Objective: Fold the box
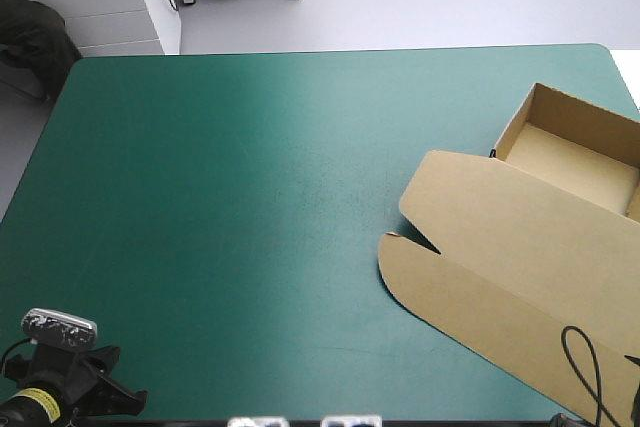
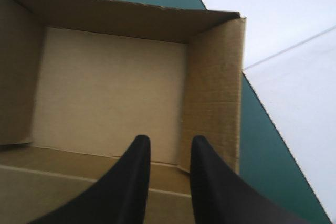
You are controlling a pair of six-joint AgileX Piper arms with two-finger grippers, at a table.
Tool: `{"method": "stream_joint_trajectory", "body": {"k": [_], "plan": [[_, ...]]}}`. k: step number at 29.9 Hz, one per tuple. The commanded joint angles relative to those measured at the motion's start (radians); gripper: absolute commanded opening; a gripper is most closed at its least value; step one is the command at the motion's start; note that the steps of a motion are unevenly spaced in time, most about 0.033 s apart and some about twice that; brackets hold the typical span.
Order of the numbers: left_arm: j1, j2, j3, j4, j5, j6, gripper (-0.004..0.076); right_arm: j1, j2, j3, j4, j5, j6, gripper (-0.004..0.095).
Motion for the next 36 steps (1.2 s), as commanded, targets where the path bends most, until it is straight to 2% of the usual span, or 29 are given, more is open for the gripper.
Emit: {"method": "stream_joint_trajectory", "body": {"k": [1,5,10,16,27,36], "plan": [[-0.004,0.012,-0.023,0.012,-0.053,-0.004,-0.0008,-0.003,-0.15,0.017,0.113,0.001,-0.053,0.0108],[-0.004,0.012,-0.021,0.016,-0.084,0.038,-0.0008,0.017,-0.307,0.137,0.188,-0.001,-0.086,0.0],[-0.004,0.012,0.003,0.007,-0.157,0.047,-0.0008,0.16,-0.506,0.341,0.193,-0.001,-0.128,-0.0002],[-0.004,0.012,0.013,0.007,-0.155,0.056,-0.0008,0.269,-0.749,0.616,0.224,-0.013,-0.173,-0.0002],[-0.004,0.012,0.013,0.007,-0.155,0.056,-0.0008,0.277,-1.122,1.05,0.239,-0.072,-0.224,-0.0003],[-0.004,0.012,0.013,0.007,-0.155,0.056,-0.0008,0.277,-1.281,1.17,0.253,-0.093,-0.233,-0.0003]]}}
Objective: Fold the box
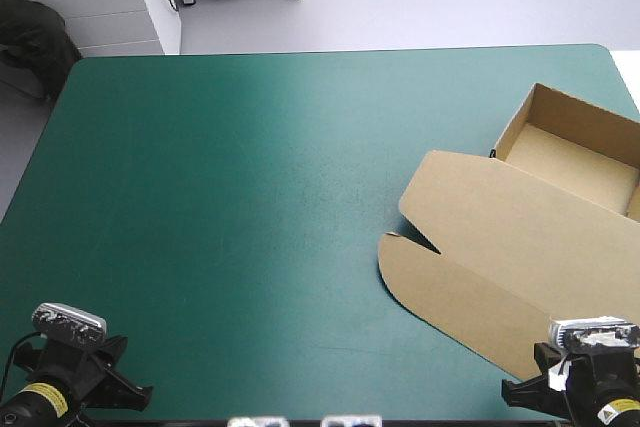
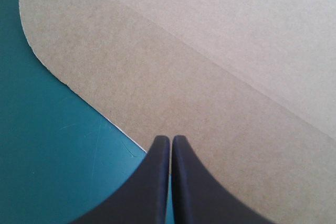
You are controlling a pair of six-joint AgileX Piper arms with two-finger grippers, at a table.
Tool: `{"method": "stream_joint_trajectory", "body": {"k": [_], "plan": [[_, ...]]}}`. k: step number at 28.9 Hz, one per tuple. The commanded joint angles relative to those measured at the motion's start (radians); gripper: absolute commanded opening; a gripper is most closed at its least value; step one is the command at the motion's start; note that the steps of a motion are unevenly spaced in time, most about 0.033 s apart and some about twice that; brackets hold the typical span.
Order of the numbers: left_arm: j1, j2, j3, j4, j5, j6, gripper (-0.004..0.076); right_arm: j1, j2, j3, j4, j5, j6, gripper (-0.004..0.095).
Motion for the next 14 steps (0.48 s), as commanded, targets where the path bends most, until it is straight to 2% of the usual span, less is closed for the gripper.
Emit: {"method": "stream_joint_trajectory", "body": {"k": [1,14], "plan": [[-0.004,0.012,-0.024,0.002,-0.059,-0.004,-0.0008,0.001,-0.012,-0.002,0.022,-0.072,-0.013,-0.0003],[-0.004,0.012,-0.024,0.002,-0.059,-0.004,-0.0008,0.001,-0.013,-0.002,0.022,-0.078,-0.009,-0.0003]]}}
